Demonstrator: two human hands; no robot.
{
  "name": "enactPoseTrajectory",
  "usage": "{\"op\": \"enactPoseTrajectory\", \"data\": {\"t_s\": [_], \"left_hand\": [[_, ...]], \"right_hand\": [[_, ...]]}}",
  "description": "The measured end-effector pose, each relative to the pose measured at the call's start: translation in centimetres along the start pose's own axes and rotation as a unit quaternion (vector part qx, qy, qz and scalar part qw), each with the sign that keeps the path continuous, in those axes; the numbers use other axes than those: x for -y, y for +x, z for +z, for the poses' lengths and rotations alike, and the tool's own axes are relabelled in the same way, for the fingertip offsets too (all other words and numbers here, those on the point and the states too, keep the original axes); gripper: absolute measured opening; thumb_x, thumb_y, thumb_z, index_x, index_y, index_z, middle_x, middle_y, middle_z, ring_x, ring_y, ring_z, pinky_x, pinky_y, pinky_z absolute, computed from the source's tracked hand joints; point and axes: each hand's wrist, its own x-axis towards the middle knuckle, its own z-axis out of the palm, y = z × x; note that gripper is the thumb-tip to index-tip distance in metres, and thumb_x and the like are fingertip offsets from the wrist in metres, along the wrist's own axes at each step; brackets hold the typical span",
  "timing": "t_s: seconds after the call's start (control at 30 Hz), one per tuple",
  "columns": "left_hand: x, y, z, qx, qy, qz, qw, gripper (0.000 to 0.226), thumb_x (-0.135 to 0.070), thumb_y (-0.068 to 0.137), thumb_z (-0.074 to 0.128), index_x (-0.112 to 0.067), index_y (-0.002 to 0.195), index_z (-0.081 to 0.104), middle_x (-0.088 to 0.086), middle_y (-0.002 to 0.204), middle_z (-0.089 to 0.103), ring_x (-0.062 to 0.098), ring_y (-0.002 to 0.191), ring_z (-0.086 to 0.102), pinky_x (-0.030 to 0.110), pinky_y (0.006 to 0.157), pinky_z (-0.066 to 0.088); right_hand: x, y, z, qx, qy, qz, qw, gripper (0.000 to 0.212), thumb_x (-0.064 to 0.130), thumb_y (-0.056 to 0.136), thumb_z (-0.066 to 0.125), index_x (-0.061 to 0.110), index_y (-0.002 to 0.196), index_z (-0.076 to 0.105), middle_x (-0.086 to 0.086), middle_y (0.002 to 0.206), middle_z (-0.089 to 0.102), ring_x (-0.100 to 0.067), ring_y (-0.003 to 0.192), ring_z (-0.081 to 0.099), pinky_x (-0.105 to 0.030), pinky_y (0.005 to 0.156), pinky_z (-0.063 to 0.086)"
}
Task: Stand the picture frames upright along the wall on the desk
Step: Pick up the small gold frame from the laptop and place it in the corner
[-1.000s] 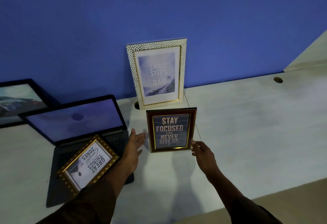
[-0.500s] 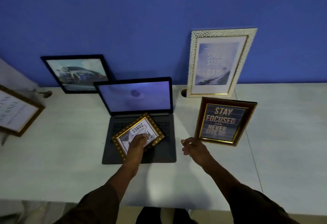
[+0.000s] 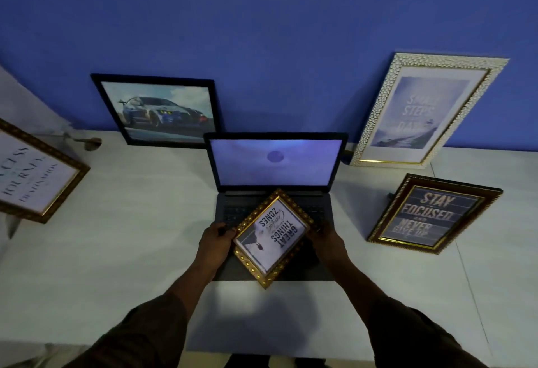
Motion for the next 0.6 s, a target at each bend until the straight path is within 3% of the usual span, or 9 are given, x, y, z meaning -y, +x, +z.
{"op": "enactPoseTrajectory", "data": {"t_s": [0.1,0.2,0.27,0.4,0.53,0.6], "left_hand": [[-0.2,1.4,-1.1,0.029,0.031,0.016,0.999,0.021,-0.031,0.096,0.058,-0.014,0.095,0.070,0.010,0.100,0.074,0.030,0.095,0.068,0.041,0.092,0.054],[0.3,2.3,-1.8,0.047,0.033,0.021,0.998,0.029,-0.028,0.097,0.057,-0.005,0.098,0.073,0.014,0.096,0.075,0.030,0.089,0.068,0.041,0.087,0.054],[0.4,2.4,-1.8,0.061,0.046,0.023,0.997,0.027,-0.028,0.098,0.056,-0.006,0.103,0.071,0.012,0.100,0.073,0.026,0.089,0.066,0.038,0.088,0.053],[1.4,2.7,-2.5,0.091,0.054,0.008,0.994,0.034,-0.039,0.098,0.057,-0.012,0.115,0.065,0.009,0.114,0.070,0.026,0.104,0.065,0.038,0.096,0.051],[2.0,2.3,-3.4,0.082,0.032,0.009,0.996,0.046,-0.049,0.095,0.059,-0.013,0.125,0.059,0.004,0.124,0.064,0.027,0.116,0.061,0.037,0.103,0.048],[1.5,1.8,-3.9,0.040,0.041,0.061,0.996,0.049,-0.044,0.097,0.060,-0.010,0.131,0.056,0.008,0.127,0.062,0.029,0.121,0.059,0.034,0.099,0.046]], "right_hand": [[-0.6,1.1,0.9,-0.009,0.051,0.023,0.998,0.039,0.057,0.087,0.060,0.035,0.118,0.065,0.000,0.112,0.073,-0.025,0.103,0.069,-0.050,0.094,0.056],[-1.9,2.3,2.1,-0.017,0.116,0.023,0.993,0.017,0.045,0.085,0.066,0.042,0.100,0.072,0.003,0.103,0.078,-0.025,0.100,0.072,-0.057,0.093,0.057],[-0.8,1.1,2.2,-0.023,0.180,0.032,0.983,0.015,0.031,0.089,0.069,0.034,0.102,0.075,-0.001,0.105,0.078,-0.028,0.104,0.072,-0.057,0.095,0.056],[1.4,-0.4,2.3,0.003,0.263,0.035,0.964,0.022,0.017,0.098,0.062,0.012,0.118,0.069,-0.013,0.116,0.073,-0.033,0.111,0.068,-0.052,0.098,0.055],[4.7,-2.0,1.6,0.013,0.242,-0.033,0.970,0.018,0.019,0.099,0.061,0.013,0.115,0.068,-0.010,0.111,0.075,-0.030,0.107,0.071,-0.053,0.095,0.056],[6.3,-3.2,1.2,0.025,0.209,-0.073,0.975,0.017,0.023,0.100,0.060,0.015,0.112,0.069,-0.005,0.104,0.078,-0.025,0.099,0.075,-0.050,0.090,0.060]]}}
